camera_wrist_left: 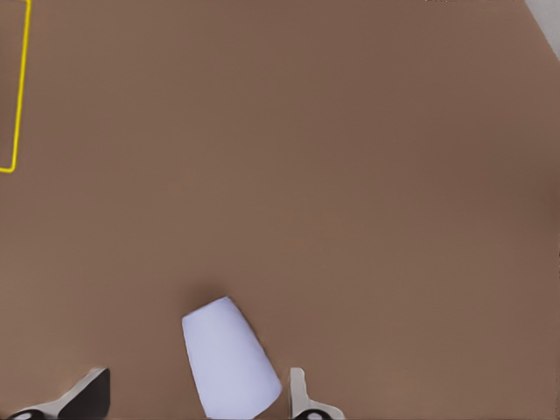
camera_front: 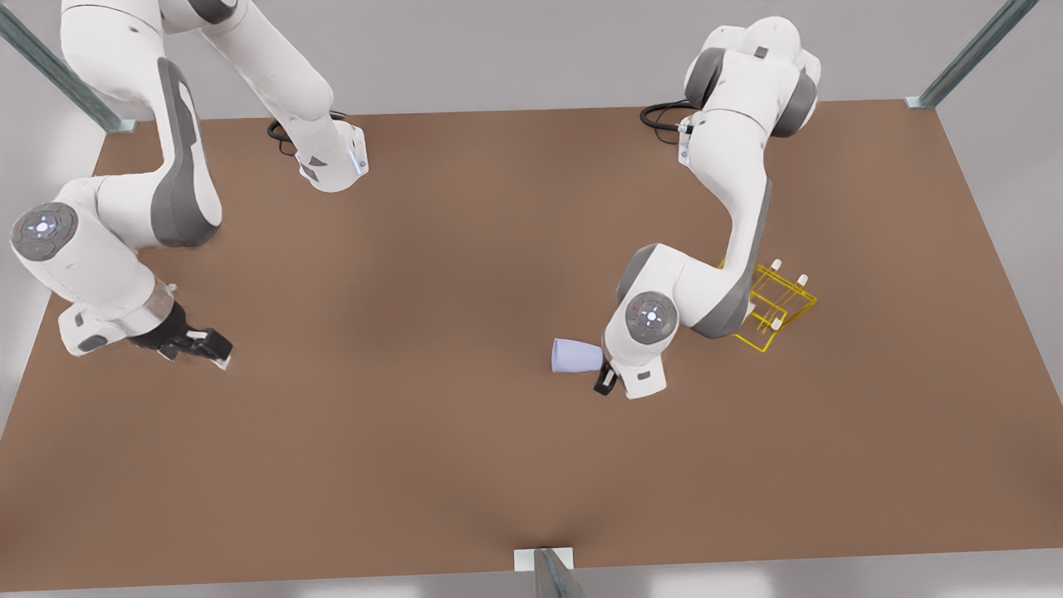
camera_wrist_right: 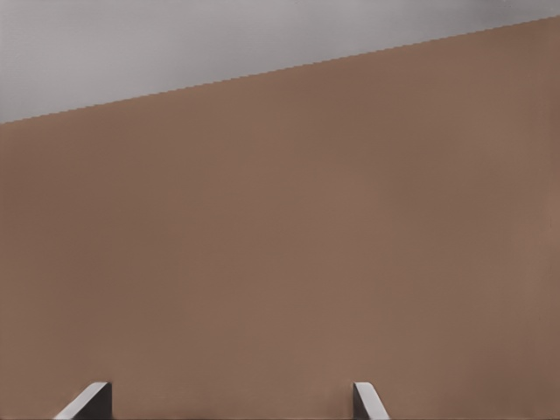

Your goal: Place the cup on the cup holder

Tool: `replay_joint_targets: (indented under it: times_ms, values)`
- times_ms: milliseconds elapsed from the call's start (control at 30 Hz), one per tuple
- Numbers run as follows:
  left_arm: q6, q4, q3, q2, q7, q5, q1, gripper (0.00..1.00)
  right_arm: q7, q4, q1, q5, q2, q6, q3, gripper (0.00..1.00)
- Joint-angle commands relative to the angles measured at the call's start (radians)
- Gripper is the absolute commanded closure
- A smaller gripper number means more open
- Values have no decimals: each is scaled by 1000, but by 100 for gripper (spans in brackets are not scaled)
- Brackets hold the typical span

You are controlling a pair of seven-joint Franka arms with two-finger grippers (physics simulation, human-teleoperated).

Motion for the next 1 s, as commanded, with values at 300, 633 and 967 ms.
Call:
replay_joint_targets:
  times_ms: [300, 633, 967]
  values:
    - [231, -105, -5, 40, -588, 34, -89, 0, -382, 152, 418, 221, -93, -473, -457, 0]
    - [484, -402, -7, -53, -546, 145, -102, 0, -309, 149, 449, 153, -85, -407, -406, 0]
    - [498, -490, -20, -68, -548, 202, -121, 0, -307, 151, 466, 153, -84, -384, -406, 0]
